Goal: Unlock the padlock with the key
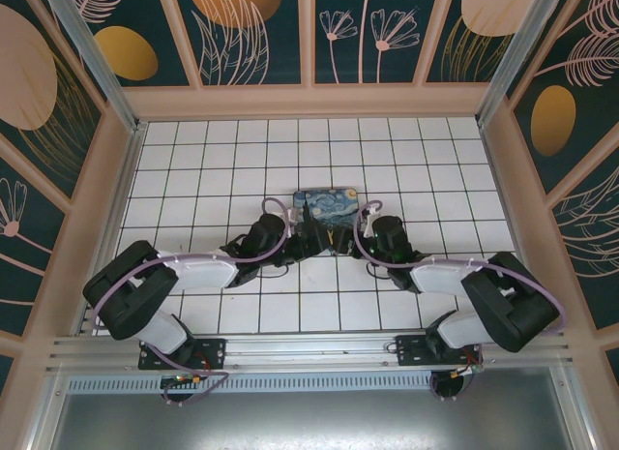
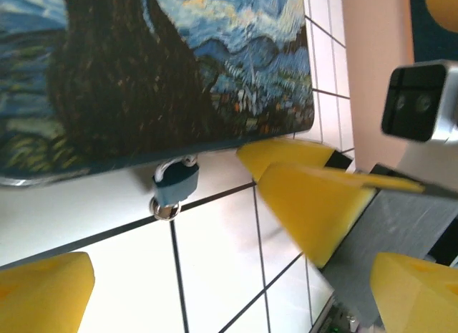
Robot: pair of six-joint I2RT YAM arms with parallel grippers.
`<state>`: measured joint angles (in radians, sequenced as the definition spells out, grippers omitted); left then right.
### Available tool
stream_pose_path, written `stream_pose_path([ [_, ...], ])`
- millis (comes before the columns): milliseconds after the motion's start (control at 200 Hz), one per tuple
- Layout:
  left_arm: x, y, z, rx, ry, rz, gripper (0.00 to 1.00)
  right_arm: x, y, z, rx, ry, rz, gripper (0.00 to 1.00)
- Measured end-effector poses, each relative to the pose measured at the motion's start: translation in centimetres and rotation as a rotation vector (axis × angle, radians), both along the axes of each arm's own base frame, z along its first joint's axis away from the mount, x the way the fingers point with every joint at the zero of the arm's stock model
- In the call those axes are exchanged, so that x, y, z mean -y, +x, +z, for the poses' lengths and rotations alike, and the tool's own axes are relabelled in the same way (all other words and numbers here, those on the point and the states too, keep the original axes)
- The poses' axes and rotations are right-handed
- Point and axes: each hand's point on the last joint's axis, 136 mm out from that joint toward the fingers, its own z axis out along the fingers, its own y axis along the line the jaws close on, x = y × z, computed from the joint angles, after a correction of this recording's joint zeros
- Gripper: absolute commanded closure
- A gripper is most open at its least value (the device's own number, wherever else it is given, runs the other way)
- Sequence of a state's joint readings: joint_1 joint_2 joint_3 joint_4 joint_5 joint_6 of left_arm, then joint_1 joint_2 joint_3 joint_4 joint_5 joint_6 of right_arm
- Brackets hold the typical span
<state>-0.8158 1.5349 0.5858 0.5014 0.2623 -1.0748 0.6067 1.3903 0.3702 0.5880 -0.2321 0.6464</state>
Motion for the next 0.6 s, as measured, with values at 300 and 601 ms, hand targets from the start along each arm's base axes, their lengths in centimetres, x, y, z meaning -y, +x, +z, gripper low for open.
stream_pose_path([
  [300, -1.1, 1.6, 1.4, 0.042, 0.064, 0.038, 0.02, 0.7, -1.6, 0.3, 0.028, 0.017, 0.032, 0.46],
  [601, -2.9, 5.3, 3.4, 0.095, 0.112, 0.109, 0.01, 1.0, -2.1, -1.7, 0.023, -0.062, 0.070, 0.45],
])
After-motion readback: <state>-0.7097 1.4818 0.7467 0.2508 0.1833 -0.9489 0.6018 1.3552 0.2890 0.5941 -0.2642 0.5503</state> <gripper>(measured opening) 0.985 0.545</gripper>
